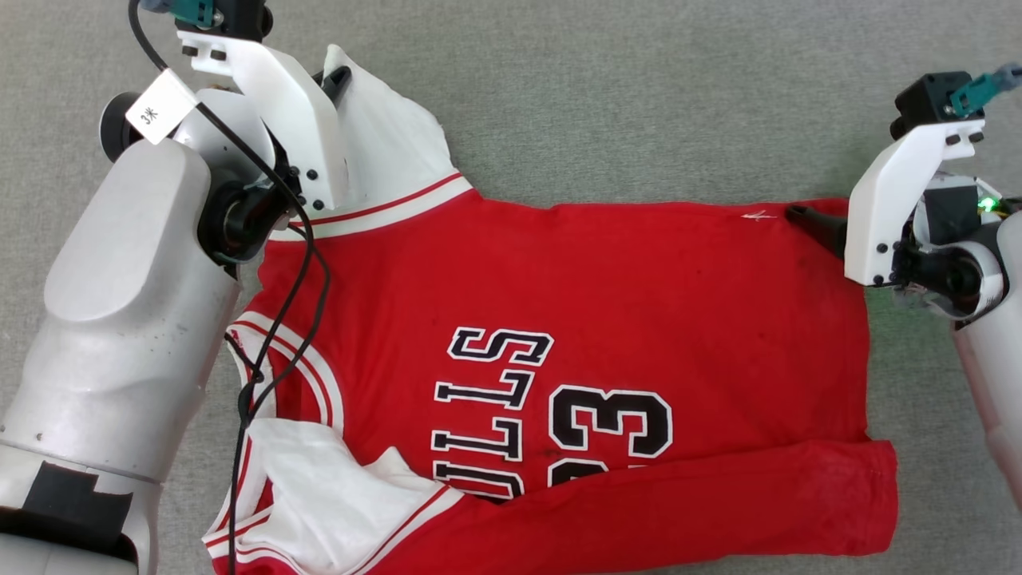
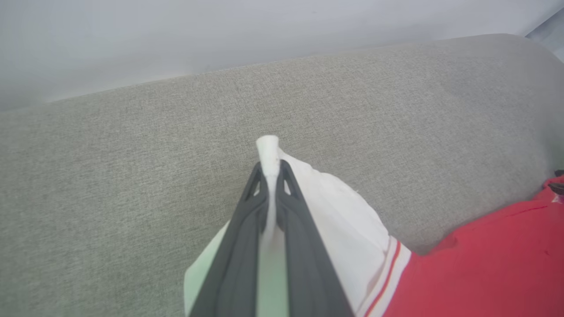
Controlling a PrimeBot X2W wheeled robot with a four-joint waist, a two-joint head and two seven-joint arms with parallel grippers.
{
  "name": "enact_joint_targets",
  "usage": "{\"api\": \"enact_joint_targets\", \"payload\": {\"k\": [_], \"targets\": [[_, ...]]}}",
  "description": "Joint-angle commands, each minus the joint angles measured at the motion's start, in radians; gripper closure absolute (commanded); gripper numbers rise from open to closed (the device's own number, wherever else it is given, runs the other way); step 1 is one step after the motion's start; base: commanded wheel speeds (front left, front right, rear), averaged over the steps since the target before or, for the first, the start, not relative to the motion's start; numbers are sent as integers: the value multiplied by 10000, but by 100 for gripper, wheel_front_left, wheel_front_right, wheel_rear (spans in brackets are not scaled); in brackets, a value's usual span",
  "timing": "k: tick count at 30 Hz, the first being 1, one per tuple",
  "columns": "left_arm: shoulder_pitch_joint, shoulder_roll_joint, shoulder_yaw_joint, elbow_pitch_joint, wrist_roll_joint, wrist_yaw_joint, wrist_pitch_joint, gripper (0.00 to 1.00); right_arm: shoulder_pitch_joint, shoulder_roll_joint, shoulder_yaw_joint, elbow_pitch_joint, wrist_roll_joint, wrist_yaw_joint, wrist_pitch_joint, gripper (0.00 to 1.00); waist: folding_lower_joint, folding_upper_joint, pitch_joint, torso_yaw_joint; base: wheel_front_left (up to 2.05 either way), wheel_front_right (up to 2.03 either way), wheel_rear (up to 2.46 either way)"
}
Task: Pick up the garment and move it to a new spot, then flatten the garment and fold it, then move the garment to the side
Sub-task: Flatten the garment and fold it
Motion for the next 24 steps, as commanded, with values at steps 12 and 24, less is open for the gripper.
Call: {"api": "enact_joint_targets", "payload": {"k": [12,24], "targets": [[128,25,-56,-5,-35,-94,-393,100,-25,-219,845,391,665,-2,632,100,0,0,-75,133,0,0,0],[1819,530,485,-713,-442,133,-1520,100,680,-748,-54,-1086,1114,-4,-1071,100,0,0,-1390,228,0,0,0]]}}
